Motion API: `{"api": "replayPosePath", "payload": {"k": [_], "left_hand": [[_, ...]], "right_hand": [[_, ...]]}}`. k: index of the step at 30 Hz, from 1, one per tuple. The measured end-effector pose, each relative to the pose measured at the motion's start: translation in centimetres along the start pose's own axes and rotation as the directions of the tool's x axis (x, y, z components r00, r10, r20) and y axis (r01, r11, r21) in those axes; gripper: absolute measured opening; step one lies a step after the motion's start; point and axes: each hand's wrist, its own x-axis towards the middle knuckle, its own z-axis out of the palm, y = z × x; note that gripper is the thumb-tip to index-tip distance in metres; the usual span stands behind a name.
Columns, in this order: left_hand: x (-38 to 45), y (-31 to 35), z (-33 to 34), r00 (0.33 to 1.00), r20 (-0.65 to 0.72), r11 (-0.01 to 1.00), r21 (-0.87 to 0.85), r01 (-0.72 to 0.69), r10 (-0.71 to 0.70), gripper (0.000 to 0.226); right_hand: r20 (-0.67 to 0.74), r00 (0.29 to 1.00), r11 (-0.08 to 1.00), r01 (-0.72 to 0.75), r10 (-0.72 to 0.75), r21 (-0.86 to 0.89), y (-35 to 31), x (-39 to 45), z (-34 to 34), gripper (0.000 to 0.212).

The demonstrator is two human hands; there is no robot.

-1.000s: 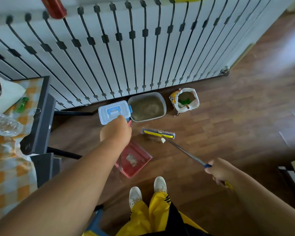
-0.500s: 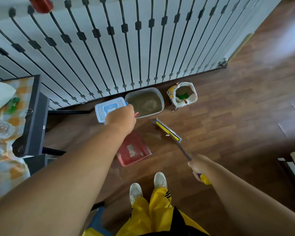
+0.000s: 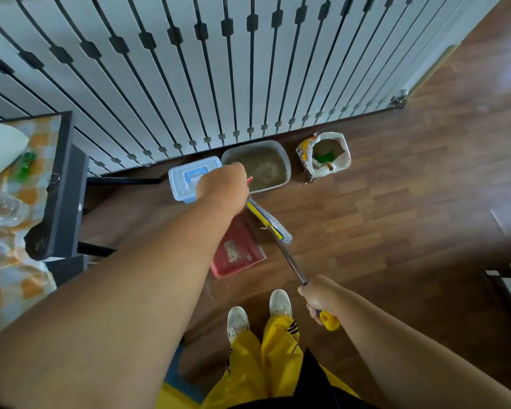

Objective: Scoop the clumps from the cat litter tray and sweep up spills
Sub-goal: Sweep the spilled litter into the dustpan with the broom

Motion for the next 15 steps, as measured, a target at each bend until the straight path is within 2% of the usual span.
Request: {"api": "replayPosePath", "payload": {"k": [2, 5, 8, 15], "left_hand": [[0.3, 0.3, -0.2, 1.000, 0.017, 1.000, -0.004, 0.013, -0.013, 0.012], [0.6, 0.7, -0.6, 0.998, 0.056, 0.999, -0.007, 0.044, -0.043, 0.016], [0.5, 1.5, -0.8, 0.996, 0.067, 0.998, 0.003, 0.061, -0.061, 0.018], [0.2, 1.7, -0.9, 0.989, 0.120, 0.996, 0.010, 0.090, -0.091, 0.027]], "right_hand": [[0.054, 0.999, 1.000, -0.006, 0.008, -0.023, 0.0, -0.2, -0.5, 0.022], [0.173, 0.979, 0.986, -0.127, 0.107, 0.110, 0.4, -1.4, -1.8, 0.032], [0.251, 0.964, 0.981, -0.131, 0.092, 0.144, 1.3, -2.9, -3.3, 0.034], [0.223, 0.974, 0.996, -0.051, 0.032, 0.079, 2.5, -5.3, -5.2, 0.030]]}}
